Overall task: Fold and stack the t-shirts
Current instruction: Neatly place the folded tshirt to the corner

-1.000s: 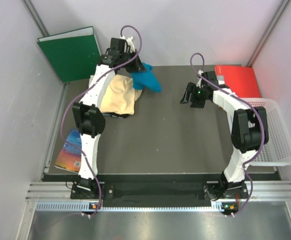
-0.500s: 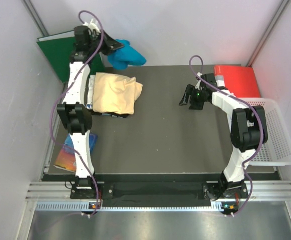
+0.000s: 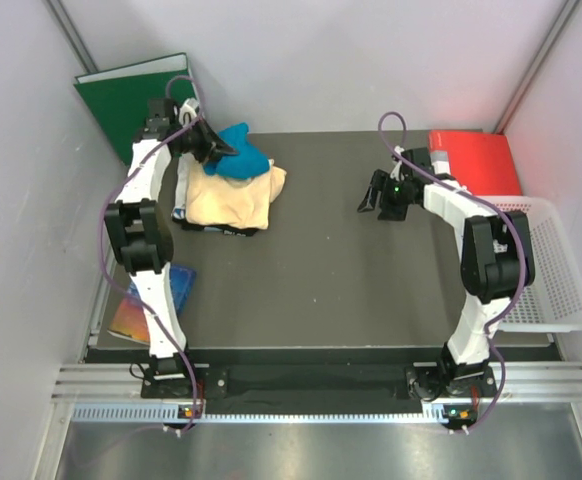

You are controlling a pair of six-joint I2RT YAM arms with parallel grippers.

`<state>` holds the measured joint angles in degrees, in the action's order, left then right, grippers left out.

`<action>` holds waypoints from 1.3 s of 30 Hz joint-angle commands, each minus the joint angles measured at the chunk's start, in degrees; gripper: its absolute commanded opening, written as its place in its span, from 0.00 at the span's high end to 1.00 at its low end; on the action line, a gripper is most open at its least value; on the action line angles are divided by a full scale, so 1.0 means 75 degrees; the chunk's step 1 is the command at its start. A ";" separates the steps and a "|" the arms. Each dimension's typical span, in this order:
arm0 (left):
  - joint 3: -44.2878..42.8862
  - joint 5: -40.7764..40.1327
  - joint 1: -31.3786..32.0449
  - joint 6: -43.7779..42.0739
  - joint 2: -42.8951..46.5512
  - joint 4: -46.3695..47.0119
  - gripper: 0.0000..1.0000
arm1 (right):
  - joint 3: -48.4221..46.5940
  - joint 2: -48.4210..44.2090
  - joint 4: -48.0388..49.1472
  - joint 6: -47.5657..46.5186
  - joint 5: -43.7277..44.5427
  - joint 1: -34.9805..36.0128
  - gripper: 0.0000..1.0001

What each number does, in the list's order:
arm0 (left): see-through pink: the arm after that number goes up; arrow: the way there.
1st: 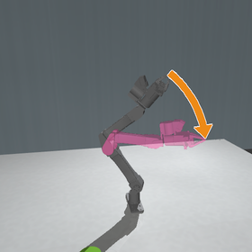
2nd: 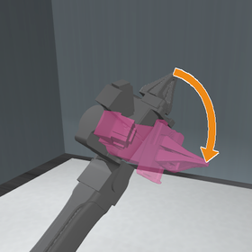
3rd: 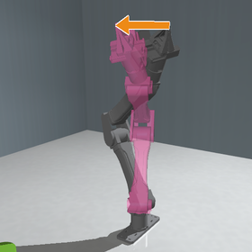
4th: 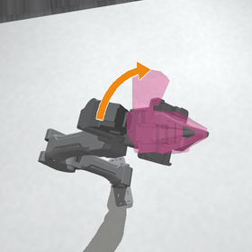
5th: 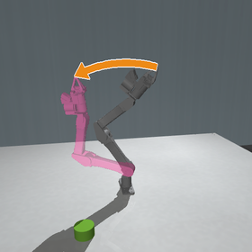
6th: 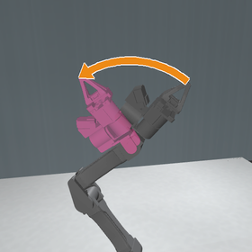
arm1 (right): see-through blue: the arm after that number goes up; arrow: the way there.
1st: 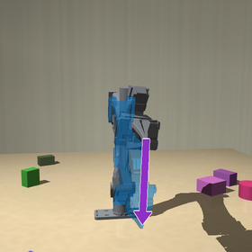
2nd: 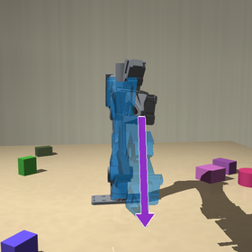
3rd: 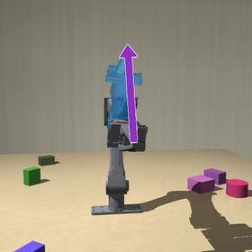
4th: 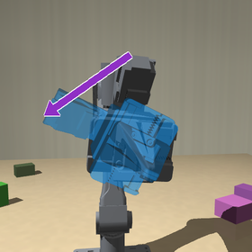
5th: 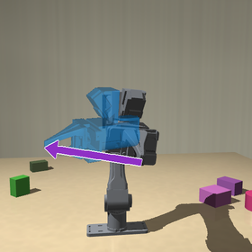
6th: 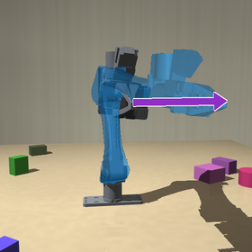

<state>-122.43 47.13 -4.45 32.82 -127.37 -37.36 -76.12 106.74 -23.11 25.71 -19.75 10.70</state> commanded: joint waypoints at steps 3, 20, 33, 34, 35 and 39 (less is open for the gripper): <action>0.0001 0.0442 0.0124 -0.0695 0.1127 -0.0104 1.00 | -0.0374 0.0334 0.0340 0.0111 -0.0226 0.0003 0.32; 0.2811 -0.0045 -0.0438 -0.2756 0.2171 -0.1109 1.00 | -0.0854 0.0756 0.0012 -0.0065 -0.0344 0.0109 0.32; 0.3445 -0.1970 -0.0755 -0.3063 0.1877 -0.2237 0.59 | -0.1323 0.1073 -0.0129 -0.0147 -0.0484 0.0144 0.32; 0.3469 -0.2100 -0.0755 -0.3017 0.1935 -0.2179 0.44 | -0.1509 0.1131 -0.0129 -0.0182 -0.0531 0.0167 0.32; 0.3527 -0.2171 -0.0766 -0.2935 0.2098 -0.2027 0.37 | -0.1627 0.1166 -0.0118 -0.0206 -0.0612 0.0237 0.32; 0.3667 -0.2207 -0.0755 -0.2654 0.2451 -0.1453 0.20 | -0.2563 0.1400 -0.0187 -0.0334 -0.0859 0.0623 0.32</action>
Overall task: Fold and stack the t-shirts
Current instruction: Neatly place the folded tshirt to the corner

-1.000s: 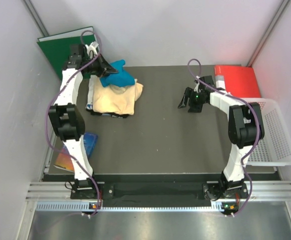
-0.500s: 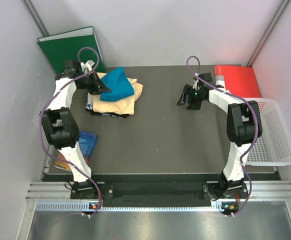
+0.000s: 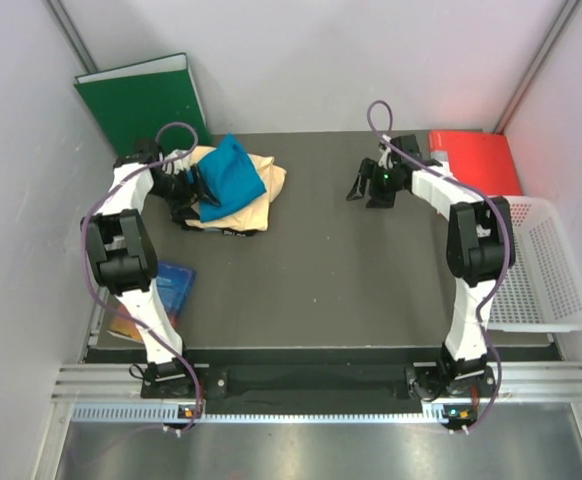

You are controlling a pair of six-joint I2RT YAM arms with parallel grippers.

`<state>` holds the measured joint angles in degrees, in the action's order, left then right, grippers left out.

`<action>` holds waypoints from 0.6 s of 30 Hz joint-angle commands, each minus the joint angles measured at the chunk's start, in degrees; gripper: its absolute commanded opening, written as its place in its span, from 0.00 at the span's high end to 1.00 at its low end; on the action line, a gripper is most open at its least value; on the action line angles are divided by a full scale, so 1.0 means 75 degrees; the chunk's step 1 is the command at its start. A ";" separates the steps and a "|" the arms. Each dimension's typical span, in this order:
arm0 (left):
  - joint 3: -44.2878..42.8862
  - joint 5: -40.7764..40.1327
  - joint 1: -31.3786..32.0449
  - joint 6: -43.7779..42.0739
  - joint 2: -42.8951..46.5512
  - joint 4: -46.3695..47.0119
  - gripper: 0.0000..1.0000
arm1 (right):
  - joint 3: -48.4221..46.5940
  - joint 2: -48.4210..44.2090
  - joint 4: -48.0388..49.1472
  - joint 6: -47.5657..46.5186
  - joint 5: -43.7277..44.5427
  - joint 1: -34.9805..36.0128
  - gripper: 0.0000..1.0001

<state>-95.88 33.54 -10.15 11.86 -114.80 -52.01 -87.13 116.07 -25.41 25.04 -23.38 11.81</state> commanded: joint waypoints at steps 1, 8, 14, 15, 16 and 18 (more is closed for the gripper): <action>0.0278 -0.0313 -0.0006 0.0269 0.0962 0.0652 0.19 | -0.1677 0.0331 -0.0044 -0.0291 -0.0422 0.0708 0.32; 0.0772 -0.0112 0.0006 0.0610 0.1690 0.1813 0.14 | -0.4880 0.1772 -0.0644 -0.0176 -0.0925 0.1717 0.32; 0.0807 -0.0077 -0.0006 0.0962 0.1597 0.2352 0.13 | -0.5199 0.2488 0.0714 0.1393 -0.1969 0.2116 0.33; 0.0818 -0.0089 -0.0006 0.1020 0.1561 0.2434 0.13 | -0.5199 0.2628 0.0890 0.1489 -0.2016 0.2186 0.33; 0.0784 -0.0170 -0.0006 0.1102 0.1445 0.2562 0.13 | -0.5199 0.2687 0.0961 0.1559 -0.2086 0.2303 0.33; 0.0702 -0.0218 0.0006 0.1161 0.1292 0.2657 0.13 | -0.5199 0.2839 0.1020 0.1747 -0.2179 0.2385 0.33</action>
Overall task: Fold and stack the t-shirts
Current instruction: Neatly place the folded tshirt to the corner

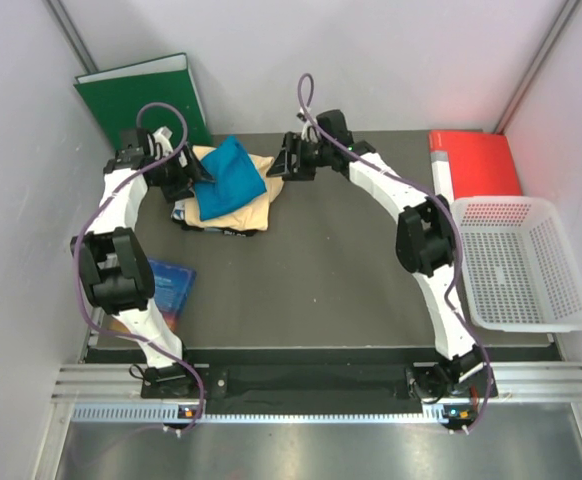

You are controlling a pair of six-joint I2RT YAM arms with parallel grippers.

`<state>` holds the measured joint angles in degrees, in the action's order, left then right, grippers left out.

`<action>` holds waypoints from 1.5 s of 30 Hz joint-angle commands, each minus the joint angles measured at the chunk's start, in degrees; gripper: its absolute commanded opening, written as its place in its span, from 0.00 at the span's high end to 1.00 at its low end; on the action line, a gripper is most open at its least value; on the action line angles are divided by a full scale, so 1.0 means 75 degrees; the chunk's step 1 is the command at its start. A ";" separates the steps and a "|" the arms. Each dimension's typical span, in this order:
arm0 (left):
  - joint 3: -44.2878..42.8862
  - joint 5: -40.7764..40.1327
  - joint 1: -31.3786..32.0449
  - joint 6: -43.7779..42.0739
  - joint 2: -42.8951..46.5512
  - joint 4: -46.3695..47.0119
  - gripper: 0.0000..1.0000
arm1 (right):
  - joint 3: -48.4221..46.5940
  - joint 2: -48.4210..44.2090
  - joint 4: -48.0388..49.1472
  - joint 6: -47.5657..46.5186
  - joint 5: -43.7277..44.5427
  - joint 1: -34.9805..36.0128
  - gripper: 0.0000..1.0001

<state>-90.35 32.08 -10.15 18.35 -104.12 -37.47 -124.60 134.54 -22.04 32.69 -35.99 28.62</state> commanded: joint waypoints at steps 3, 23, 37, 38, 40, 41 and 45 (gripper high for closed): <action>-0.0246 -0.0046 -0.0006 0.0424 -0.0414 0.0859 0.14 | -0.0204 0.0553 0.0607 0.0821 -0.0639 0.0273 0.34; -0.0680 -0.0034 -0.0006 0.0624 -0.1071 0.1024 0.32 | -0.0894 0.1174 0.1615 0.1957 -0.1189 0.0602 0.36; -0.1395 -0.0713 0.0018 0.1210 -0.1317 0.1305 1.00 | -0.0439 0.0847 0.1205 0.1689 -0.1132 0.0461 1.00; -0.1430 -0.0749 0.0006 0.1210 -0.1306 0.1351 1.00 | -0.0380 0.0788 0.1170 0.1689 -0.1143 0.0438 1.00; -0.1571 -0.0877 0.0018 0.1245 -0.1247 0.1434 1.00 | -0.0297 0.0613 0.1030 0.1584 -0.1178 0.0426 1.00; -0.1629 -0.0878 0.0018 0.1245 -0.1224 0.1457 1.00 | -0.0286 0.0531 0.0971 0.1560 -0.1201 0.0438 1.00; -0.2108 -0.0831 0.0088 0.1257 -0.1305 0.1610 1.00 | -0.0309 0.0401 0.0830 0.1501 -0.1423 0.0438 1.00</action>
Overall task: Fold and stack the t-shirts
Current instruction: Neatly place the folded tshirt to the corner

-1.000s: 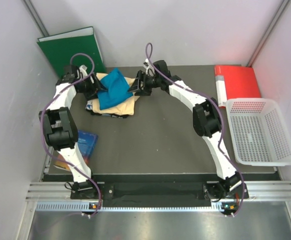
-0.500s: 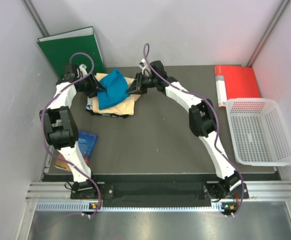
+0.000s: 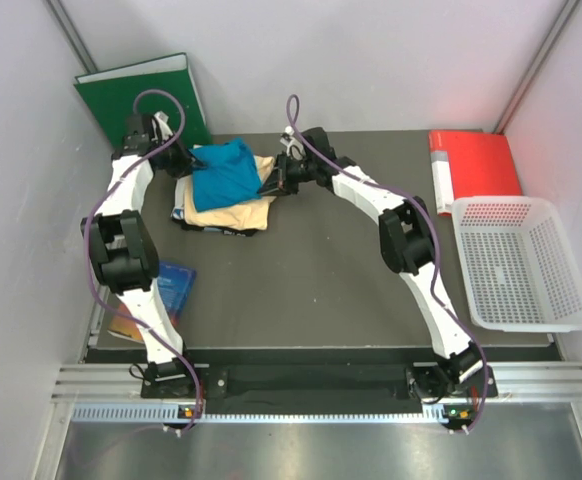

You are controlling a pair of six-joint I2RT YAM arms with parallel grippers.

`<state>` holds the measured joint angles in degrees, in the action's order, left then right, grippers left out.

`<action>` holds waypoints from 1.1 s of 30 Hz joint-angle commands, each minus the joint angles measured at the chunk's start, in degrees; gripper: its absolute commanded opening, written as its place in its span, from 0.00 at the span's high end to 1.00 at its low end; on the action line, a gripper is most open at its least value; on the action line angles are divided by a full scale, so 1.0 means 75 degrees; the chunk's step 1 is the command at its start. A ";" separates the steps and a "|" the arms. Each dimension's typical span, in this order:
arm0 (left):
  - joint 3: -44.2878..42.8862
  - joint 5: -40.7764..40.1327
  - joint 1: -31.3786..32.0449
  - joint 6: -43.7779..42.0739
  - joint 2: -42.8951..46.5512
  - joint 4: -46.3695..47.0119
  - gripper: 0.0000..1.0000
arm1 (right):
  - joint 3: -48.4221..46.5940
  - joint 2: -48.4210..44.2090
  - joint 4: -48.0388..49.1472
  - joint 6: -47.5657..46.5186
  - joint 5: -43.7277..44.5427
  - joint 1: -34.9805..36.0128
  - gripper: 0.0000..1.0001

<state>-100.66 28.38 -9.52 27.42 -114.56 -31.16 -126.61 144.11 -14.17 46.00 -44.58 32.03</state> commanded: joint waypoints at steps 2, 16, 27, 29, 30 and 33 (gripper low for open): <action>-0.1096 -0.0362 0.0085 0.0012 -0.0064 0.0744 1.00 | -0.0250 -0.0759 -0.0231 -0.0204 -0.0489 -0.0017 1.00; -0.2599 -0.0689 0.0472 -0.0246 -0.1050 -0.0334 0.79 | -0.0404 -0.0231 0.0495 0.0874 -0.1790 -0.0005 0.99; -0.2129 -0.1511 0.0461 -0.0293 -0.0428 -0.0334 1.00 | -0.0229 -0.0137 0.0671 0.1097 -0.2540 0.0018 0.99; -0.2176 -0.1523 0.0472 -0.0269 -0.0463 -0.0392 1.00 | -0.0205 -0.0114 0.0648 0.1132 -0.2611 0.0018 0.99; -0.2199 -0.1522 0.0461 -0.0269 -0.0498 -0.0404 1.00 | -0.0205 -0.0102 0.0625 0.1133 -0.2669 0.0018 0.99; -0.2269 -0.1557 0.0461 -0.0246 -0.0533 -0.0556 0.71 | -0.0077 -0.0102 0.0566 0.1121 -0.2716 0.0030 0.99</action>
<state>-116.55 20.84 -5.19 25.85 -122.08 -37.65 -127.55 143.15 -10.31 53.93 -58.87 31.97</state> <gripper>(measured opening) 0.111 0.013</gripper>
